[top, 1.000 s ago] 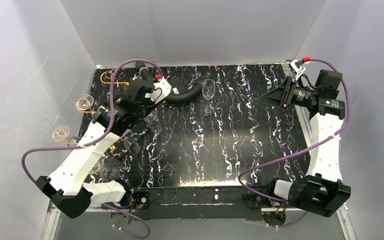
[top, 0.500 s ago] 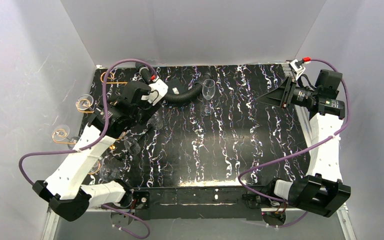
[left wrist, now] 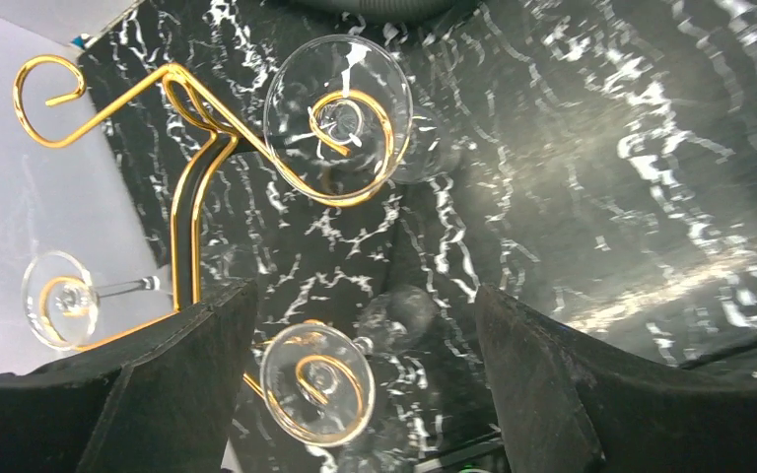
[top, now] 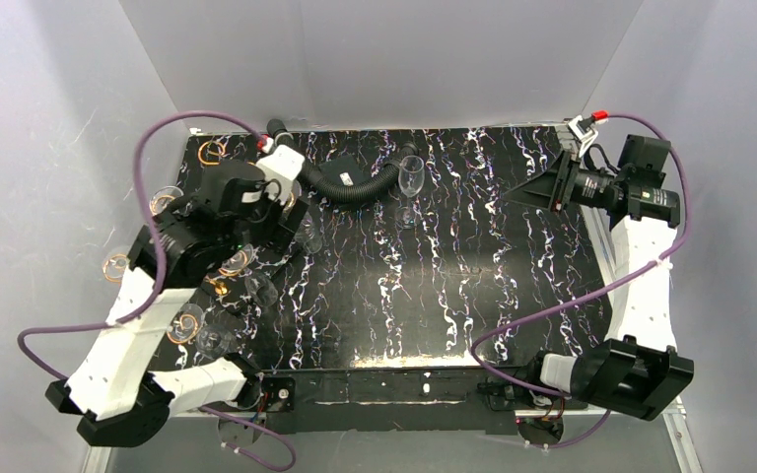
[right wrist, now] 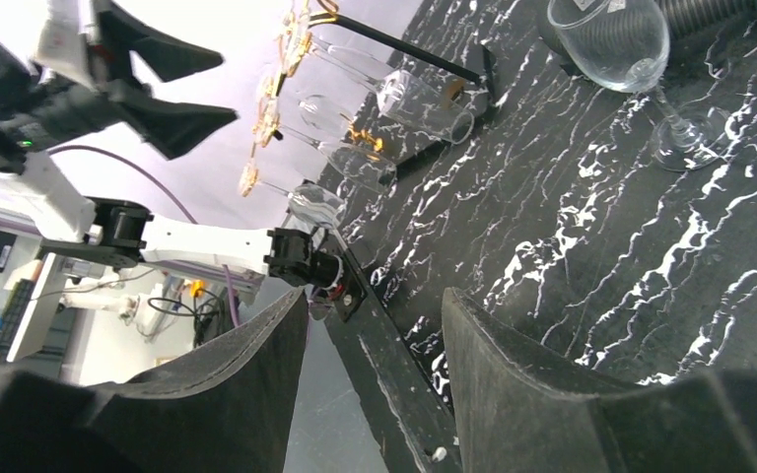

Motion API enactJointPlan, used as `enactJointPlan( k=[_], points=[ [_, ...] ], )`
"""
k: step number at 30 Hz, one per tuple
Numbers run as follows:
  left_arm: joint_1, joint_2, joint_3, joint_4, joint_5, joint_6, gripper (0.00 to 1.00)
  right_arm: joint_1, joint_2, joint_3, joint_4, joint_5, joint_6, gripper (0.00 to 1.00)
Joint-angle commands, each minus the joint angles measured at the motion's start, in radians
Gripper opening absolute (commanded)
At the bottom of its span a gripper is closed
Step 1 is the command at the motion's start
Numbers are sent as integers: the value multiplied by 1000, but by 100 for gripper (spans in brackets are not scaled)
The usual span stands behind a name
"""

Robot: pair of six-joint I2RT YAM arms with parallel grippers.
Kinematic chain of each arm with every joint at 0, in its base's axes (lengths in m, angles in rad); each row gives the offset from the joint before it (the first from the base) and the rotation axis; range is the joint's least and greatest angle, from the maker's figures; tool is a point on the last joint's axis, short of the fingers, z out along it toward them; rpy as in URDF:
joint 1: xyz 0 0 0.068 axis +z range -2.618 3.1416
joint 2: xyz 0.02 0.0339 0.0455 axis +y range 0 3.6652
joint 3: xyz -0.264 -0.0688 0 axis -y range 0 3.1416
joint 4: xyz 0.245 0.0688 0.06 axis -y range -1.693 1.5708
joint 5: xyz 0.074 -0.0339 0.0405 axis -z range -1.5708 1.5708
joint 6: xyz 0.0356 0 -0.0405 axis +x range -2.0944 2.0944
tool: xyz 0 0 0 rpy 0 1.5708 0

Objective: Place the wine glass upside down on the wine glass rack

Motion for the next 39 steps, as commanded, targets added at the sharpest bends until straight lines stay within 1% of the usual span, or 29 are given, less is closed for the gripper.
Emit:
enactJointPlan(
  k=[1,3,7,10,14,17,18,23,27,29,32,36,39],
  points=[
    [3,-30,93,-119,97,-185,82,53,39,125,-125,75,-163,61],
    [3,-33,112,-133,132,-249,87,92,70,194,-183,124,-231,62],
    [3,-51,114,-111,189,-350,98,186,141,326,-297,250,-353,63],
    [3,-65,116,-82,206,-400,98,264,183,397,-330,358,-409,65],
    [3,-90,115,-55,205,-433,98,367,240,456,-317,500,-423,70],
    [4,-108,103,-53,198,-438,98,431,288,511,-257,702,-380,73],
    [3,-113,96,-55,193,-439,98,440,307,534,-239,732,-356,73],
    [3,-140,81,-67,177,-462,98,487,386,637,-162,871,-196,74],
    [4,-163,72,-69,167,-485,98,539,427,667,-117,981,-70,74],
    [3,-173,62,-71,163,-494,98,562,453,679,-107,1009,-21,74],
    [5,-189,50,-69,161,-510,98,603,489,709,-97,1035,4,73],
    [3,-197,39,-64,159,-517,98,661,543,734,-71,1150,-4,69],
    [3,-199,47,-65,157,-515,98,681,590,756,-57,1222,-26,60]
  ],
)
